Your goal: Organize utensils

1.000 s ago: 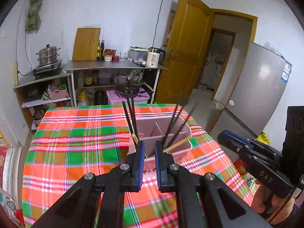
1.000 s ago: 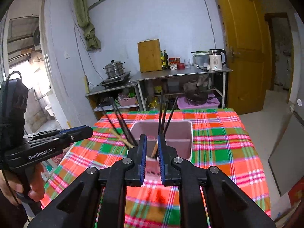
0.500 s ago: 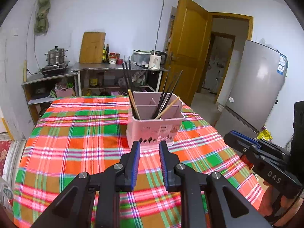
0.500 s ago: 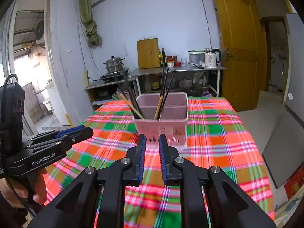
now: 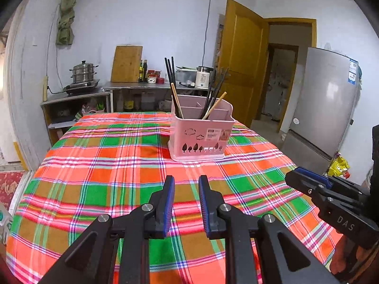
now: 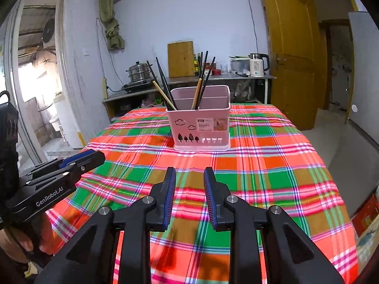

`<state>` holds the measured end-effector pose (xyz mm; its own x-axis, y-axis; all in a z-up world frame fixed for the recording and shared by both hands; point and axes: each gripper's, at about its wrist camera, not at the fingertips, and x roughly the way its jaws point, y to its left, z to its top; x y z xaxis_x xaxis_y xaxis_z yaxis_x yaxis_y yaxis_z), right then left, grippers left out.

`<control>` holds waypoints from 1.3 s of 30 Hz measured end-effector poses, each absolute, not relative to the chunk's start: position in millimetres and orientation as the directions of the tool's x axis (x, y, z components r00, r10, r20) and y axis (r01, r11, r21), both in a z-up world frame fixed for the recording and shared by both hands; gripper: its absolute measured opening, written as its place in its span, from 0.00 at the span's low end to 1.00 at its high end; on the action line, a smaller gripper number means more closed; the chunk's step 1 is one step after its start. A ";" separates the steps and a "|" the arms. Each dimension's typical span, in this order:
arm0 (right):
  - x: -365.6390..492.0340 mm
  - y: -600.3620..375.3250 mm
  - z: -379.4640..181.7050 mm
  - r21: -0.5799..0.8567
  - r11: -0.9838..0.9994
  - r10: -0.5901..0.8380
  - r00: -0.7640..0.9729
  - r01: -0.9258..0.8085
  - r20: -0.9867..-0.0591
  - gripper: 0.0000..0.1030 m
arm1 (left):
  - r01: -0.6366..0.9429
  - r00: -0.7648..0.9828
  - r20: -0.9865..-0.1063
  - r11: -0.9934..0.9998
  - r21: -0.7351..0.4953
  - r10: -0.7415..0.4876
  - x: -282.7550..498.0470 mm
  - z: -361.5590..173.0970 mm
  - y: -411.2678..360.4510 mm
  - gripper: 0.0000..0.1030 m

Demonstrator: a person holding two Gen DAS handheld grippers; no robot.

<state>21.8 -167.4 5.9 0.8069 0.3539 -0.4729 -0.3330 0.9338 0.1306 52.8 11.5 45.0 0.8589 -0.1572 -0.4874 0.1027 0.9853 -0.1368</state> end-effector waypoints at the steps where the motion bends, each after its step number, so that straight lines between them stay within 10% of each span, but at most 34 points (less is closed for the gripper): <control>1: 18.7 -167.9 3.7 0.129 0.934 0.353 0.810 -0.332 -0.469 0.24 | 0.109 0.862 -0.481 0.985 -0.135 -0.161 48.8 42.6 11.4 0.20; 39: 1.2 -158.2 -3.6 0.104 0.940 0.336 0.830 -0.325 -0.446 0.24 | 0.101 0.880 -0.457 0.991 -0.091 -0.131 36.4 32.3 4.4 0.20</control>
<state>1.2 -158.2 -3.6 0.8297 0.3362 -0.4456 -0.3249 0.9400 0.1043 36.4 4.4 32.3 0.8799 -0.1315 -0.4567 0.1007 0.9907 -0.0911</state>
